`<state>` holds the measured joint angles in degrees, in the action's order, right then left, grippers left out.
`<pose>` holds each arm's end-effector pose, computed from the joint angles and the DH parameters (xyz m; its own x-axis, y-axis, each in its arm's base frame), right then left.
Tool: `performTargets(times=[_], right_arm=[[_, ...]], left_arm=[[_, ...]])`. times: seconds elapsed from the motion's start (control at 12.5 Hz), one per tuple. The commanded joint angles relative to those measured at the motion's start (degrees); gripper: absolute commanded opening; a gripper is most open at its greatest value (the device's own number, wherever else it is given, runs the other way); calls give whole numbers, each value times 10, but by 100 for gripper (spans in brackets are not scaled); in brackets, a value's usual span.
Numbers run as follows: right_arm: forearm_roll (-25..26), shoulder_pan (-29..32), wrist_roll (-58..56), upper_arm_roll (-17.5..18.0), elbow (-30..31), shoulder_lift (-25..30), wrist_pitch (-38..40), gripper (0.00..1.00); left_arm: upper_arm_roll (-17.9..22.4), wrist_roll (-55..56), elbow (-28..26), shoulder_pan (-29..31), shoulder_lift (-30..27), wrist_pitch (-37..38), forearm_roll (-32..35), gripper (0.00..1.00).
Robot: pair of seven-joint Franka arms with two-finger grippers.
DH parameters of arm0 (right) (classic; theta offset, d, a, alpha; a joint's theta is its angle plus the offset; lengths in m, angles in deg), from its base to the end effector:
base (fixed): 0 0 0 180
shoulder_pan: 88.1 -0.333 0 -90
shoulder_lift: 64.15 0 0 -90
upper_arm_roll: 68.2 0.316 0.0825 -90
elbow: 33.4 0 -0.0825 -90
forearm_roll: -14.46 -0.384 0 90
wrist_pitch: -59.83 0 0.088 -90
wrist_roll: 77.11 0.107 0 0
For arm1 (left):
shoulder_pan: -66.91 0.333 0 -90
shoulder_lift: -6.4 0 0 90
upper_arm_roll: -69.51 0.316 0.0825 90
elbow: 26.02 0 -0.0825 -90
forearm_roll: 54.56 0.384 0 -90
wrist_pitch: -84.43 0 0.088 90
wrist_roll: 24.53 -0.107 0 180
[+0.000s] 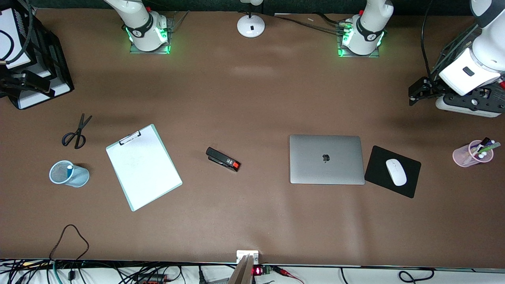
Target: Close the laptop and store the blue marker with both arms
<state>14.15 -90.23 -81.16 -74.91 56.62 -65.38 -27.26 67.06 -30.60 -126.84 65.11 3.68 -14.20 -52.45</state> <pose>0.5533 -0.0430 0.6082 0.9974 -0.0089 -0.0720 -0.0095 -0.9999 -0.0080 0.5469 -0.0377 0.5740 0.9828 -0.1845 0.0050 -0.1841 -0.9821 -0.0392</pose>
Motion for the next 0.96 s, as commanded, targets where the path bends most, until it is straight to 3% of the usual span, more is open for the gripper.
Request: performTargets(times=[0.0,0.88], right_arm=[[8,4,13,5,29,32,-11,100],[4,3,12,6,24,26,-8,100]], left_arm=[[-2,1,12,2,4,10,-4,100],[-2,2,12,1,4,17,-4,100]])
